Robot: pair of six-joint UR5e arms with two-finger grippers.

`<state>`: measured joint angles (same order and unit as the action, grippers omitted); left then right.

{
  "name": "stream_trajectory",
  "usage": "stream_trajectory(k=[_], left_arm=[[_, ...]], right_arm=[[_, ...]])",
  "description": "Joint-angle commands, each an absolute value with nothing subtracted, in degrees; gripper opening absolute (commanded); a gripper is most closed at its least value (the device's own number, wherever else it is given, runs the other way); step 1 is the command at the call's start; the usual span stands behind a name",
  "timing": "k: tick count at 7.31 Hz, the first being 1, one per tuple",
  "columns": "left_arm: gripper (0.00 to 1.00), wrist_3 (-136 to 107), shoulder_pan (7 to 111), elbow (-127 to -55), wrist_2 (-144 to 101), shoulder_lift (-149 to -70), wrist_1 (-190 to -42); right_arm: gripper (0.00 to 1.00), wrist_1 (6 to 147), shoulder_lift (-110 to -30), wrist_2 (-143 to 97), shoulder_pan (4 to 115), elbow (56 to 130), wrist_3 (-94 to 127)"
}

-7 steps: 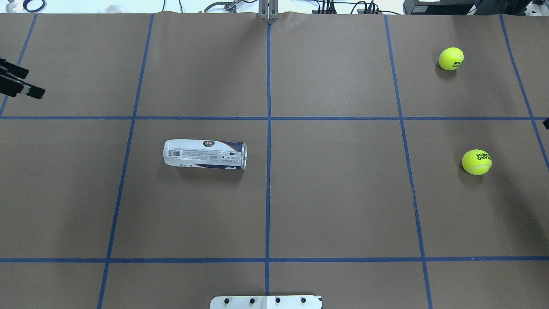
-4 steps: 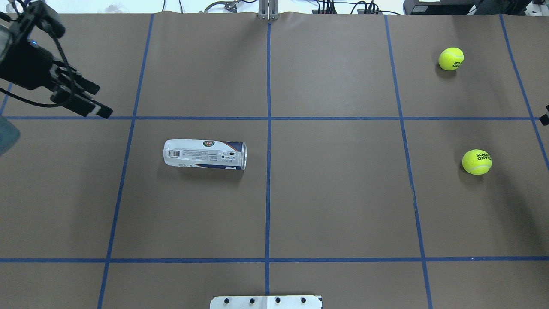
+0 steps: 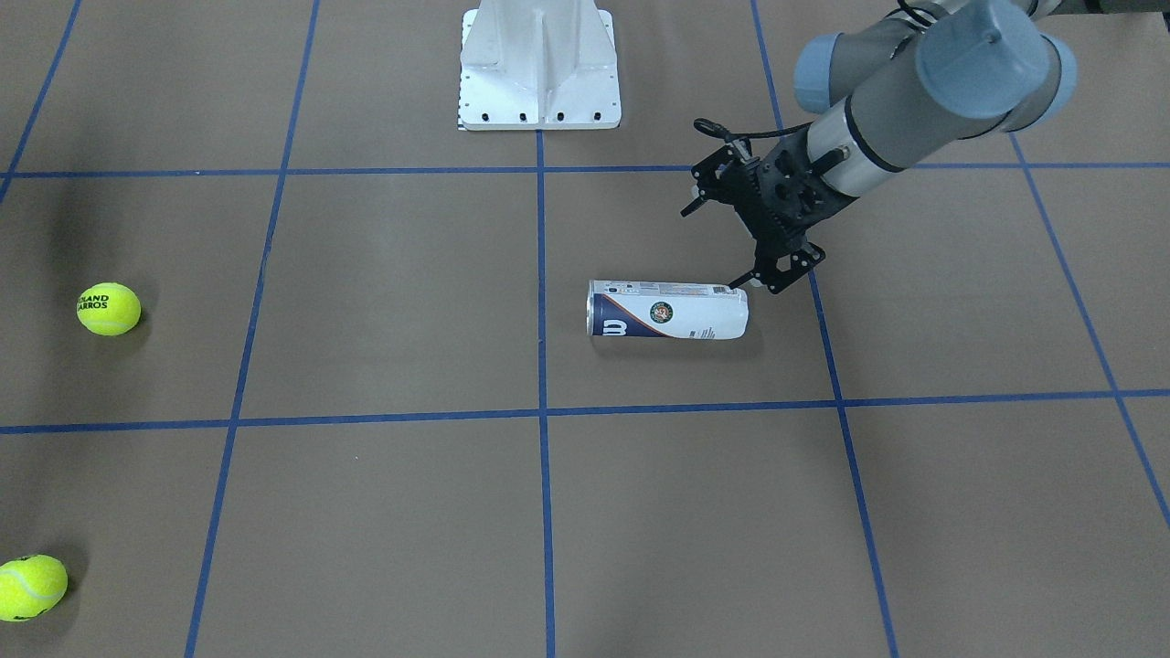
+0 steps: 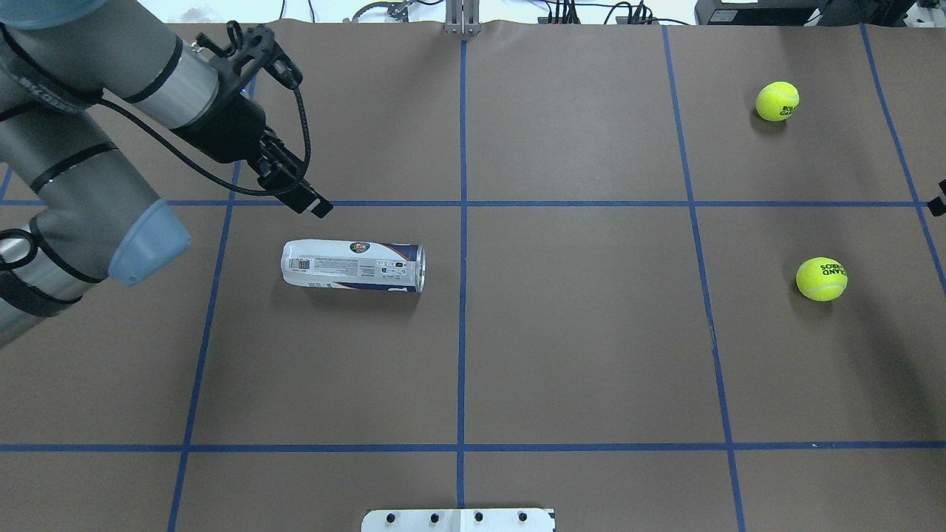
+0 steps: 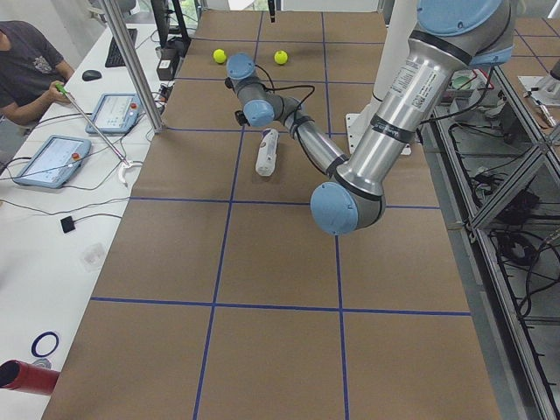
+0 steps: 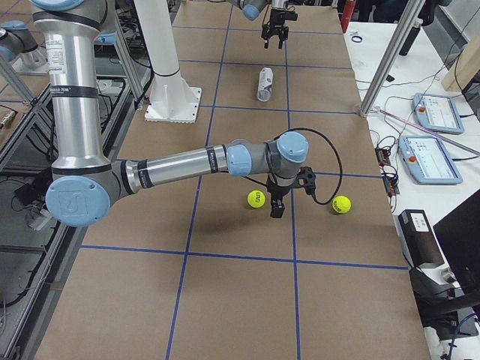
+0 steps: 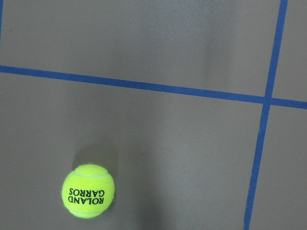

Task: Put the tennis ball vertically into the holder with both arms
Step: 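Move the left gripper over the clear tube lying on the table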

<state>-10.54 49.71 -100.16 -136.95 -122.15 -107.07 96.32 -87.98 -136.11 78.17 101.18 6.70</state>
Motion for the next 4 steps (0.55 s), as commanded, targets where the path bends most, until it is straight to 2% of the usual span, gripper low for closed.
stream_trajectory(k=[1, 2, 4], left_arm=[[0.99, -6.23, 43.36, -99.93, -124.42, -125.85, -106.09], [0.99, -7.37, 41.24, -99.58, -123.67, -126.73, -106.35], [0.99, 7.04, 40.96, -98.71, -123.49, -127.01, -105.82]], right_arm=[[1.0, 96.33, -87.8, -136.14, 78.13, 101.08, 6.77], [1.0, 96.33, -87.72, -136.14, 78.13, 101.16, 6.85], [1.0, 96.24, -87.71, -138.67, 77.52, 101.16, 6.77]])
